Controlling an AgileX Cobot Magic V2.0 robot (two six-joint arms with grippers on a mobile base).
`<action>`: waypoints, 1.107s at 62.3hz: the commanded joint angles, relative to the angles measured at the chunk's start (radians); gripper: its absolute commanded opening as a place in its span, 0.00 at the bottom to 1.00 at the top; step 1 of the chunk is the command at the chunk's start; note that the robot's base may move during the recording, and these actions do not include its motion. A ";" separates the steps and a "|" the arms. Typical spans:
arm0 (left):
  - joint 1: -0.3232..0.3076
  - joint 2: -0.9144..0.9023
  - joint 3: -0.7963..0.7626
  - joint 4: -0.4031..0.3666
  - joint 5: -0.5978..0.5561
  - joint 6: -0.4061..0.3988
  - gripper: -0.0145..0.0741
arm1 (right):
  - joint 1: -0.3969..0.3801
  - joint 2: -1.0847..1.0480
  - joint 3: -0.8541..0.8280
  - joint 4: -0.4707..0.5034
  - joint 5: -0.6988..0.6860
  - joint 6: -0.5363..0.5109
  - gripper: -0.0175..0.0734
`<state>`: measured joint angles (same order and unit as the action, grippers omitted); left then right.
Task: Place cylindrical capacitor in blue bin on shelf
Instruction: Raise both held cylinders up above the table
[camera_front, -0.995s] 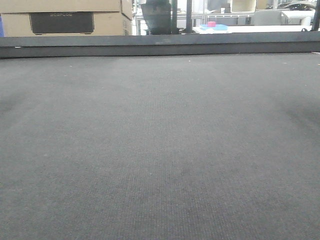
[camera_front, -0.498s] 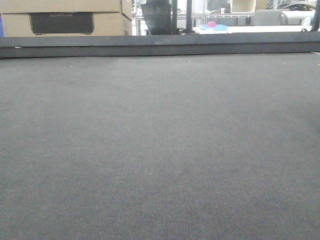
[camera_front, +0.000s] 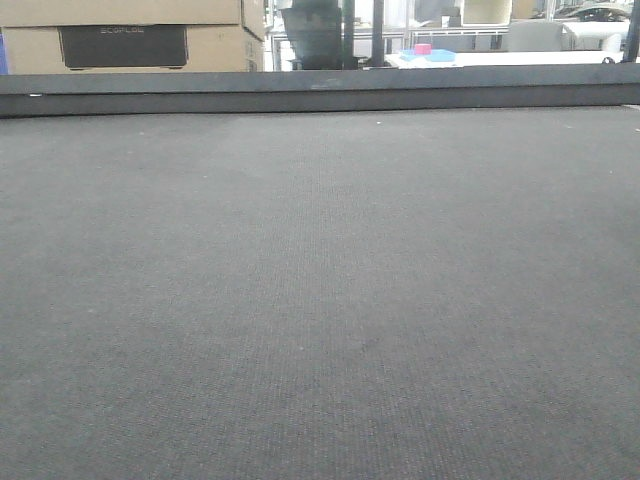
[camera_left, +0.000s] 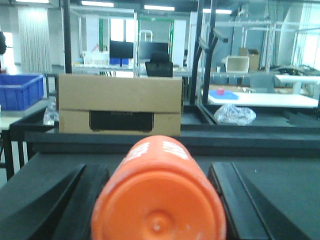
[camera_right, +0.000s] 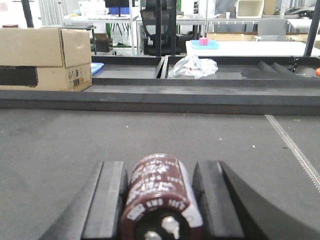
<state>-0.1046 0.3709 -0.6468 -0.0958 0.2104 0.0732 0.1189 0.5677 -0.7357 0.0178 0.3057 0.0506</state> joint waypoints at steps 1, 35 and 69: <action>-0.002 -0.017 0.001 0.004 -0.042 0.002 0.04 | -0.001 -0.008 -0.001 -0.012 -0.023 -0.004 0.01; -0.002 -0.017 0.001 0.004 -0.042 0.002 0.04 | -0.001 -0.008 -0.001 -0.012 -0.028 -0.004 0.01; -0.002 -0.017 0.001 0.004 -0.042 0.002 0.04 | -0.001 -0.008 -0.001 -0.012 -0.028 -0.004 0.01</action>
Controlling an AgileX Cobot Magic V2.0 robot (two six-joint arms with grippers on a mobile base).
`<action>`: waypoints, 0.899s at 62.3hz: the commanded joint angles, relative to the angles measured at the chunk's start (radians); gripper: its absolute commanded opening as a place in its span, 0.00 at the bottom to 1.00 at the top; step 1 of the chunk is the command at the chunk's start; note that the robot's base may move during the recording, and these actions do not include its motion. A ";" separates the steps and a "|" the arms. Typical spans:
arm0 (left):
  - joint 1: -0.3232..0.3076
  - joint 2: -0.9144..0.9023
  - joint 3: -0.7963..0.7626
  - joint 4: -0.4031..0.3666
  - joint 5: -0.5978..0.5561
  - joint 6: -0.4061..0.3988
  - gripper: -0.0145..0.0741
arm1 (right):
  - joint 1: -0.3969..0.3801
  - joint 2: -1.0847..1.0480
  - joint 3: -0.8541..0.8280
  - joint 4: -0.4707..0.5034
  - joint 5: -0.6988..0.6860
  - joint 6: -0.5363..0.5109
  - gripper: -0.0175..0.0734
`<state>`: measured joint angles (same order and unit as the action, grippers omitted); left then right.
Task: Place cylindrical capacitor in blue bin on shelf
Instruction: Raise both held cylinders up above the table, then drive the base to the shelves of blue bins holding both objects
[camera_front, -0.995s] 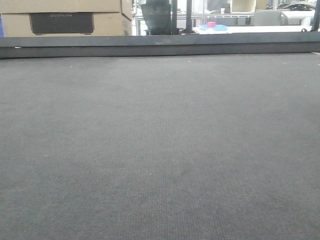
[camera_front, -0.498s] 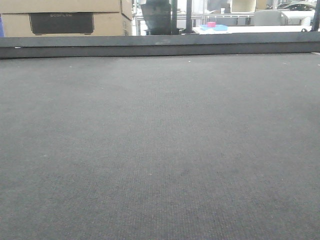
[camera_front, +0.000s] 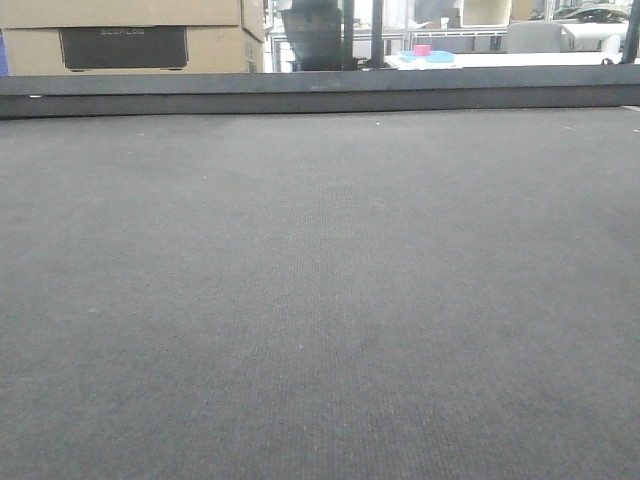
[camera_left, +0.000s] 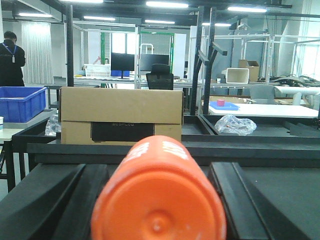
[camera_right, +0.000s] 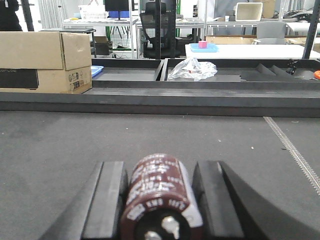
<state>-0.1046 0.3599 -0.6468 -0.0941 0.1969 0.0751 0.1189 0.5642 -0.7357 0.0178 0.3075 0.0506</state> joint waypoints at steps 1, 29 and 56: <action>-0.002 -0.006 0.001 0.002 -0.028 0.000 0.04 | -0.001 -0.005 -0.001 -0.012 -0.030 -0.004 0.01; -0.002 -0.006 0.001 0.002 -0.028 0.000 0.04 | -0.001 -0.005 -0.001 -0.012 -0.030 -0.004 0.01; 0.002 -0.008 0.001 0.002 -0.028 0.000 0.04 | -0.001 -0.005 -0.001 -0.012 -0.030 -0.004 0.01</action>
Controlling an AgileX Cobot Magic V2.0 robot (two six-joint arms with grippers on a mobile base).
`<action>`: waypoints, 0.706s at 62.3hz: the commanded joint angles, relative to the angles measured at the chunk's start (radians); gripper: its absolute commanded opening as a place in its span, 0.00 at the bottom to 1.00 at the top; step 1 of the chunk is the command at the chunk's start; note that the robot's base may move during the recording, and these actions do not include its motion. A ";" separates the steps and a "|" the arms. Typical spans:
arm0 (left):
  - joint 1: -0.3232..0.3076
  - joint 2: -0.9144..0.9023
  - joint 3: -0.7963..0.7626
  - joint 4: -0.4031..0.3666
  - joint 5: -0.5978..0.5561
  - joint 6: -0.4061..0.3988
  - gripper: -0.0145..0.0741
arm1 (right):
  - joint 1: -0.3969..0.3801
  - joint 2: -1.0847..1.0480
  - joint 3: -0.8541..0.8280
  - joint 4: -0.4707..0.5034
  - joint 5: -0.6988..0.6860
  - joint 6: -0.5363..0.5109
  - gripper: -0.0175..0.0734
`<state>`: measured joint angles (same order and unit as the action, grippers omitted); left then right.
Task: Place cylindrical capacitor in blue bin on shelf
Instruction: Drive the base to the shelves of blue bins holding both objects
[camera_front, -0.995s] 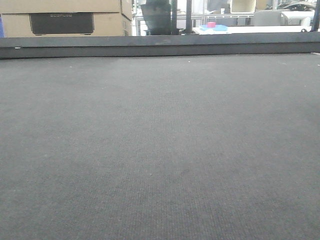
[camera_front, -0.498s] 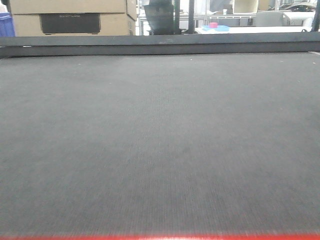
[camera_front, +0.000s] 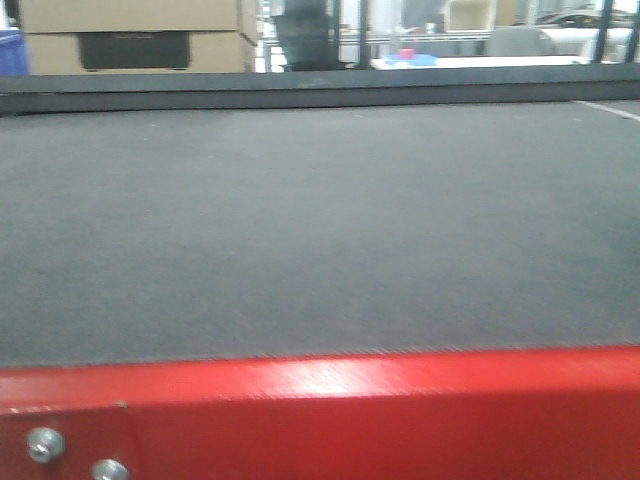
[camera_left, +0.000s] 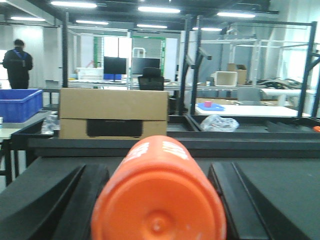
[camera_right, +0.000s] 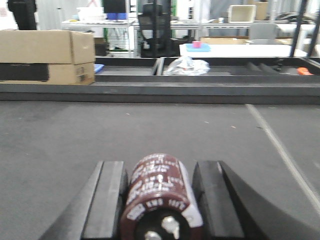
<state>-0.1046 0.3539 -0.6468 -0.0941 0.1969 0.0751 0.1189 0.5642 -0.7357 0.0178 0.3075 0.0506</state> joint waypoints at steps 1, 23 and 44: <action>0.002 -0.002 0.001 0.002 -0.028 0.000 0.04 | -0.001 -0.005 -0.001 -0.012 -0.030 -0.004 0.01; 0.002 -0.002 0.001 0.002 -0.028 0.000 0.04 | -0.001 -0.005 -0.001 -0.012 -0.030 -0.004 0.01; 0.002 -0.002 0.001 0.002 -0.028 0.000 0.04 | -0.001 -0.005 -0.001 -0.012 -0.030 -0.004 0.01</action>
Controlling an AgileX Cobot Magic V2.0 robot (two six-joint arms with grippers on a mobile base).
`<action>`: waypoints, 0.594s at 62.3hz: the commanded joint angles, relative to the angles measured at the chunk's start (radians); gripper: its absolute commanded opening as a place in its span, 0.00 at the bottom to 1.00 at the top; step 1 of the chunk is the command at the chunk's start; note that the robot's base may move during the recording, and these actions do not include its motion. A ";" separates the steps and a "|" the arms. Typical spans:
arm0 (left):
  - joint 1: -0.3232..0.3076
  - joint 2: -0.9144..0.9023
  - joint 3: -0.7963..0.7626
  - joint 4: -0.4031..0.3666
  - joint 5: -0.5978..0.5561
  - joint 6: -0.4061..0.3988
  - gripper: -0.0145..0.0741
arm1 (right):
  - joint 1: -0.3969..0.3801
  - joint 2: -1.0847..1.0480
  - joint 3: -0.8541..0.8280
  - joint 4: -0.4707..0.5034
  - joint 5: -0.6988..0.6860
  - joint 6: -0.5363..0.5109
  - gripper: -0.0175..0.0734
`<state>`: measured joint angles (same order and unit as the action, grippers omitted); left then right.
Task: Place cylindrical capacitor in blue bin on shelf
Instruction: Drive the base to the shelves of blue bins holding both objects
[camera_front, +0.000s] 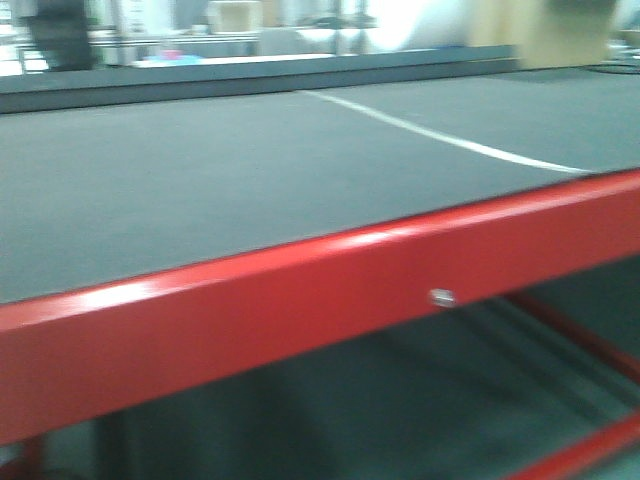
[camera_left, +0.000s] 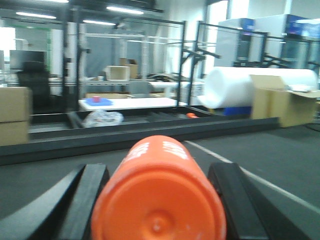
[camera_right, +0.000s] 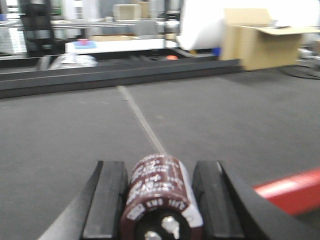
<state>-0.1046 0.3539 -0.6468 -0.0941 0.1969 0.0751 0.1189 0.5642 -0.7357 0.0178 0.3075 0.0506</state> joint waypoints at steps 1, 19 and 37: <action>0.002 -0.002 0.001 0.002 -0.028 0.000 0.04 | -0.001 -0.005 -0.001 -0.012 -0.030 -0.004 0.01; 0.002 -0.002 0.001 0.002 -0.028 0.000 0.04 | -0.001 -0.005 -0.001 -0.012 -0.030 -0.004 0.01; 0.002 -0.002 0.001 0.002 -0.028 0.000 0.04 | -0.001 -0.005 -0.001 -0.012 -0.030 -0.004 0.01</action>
<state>-0.1046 0.3539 -0.6468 -0.0941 0.1969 0.0751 0.1189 0.5642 -0.7357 0.0178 0.3075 0.0506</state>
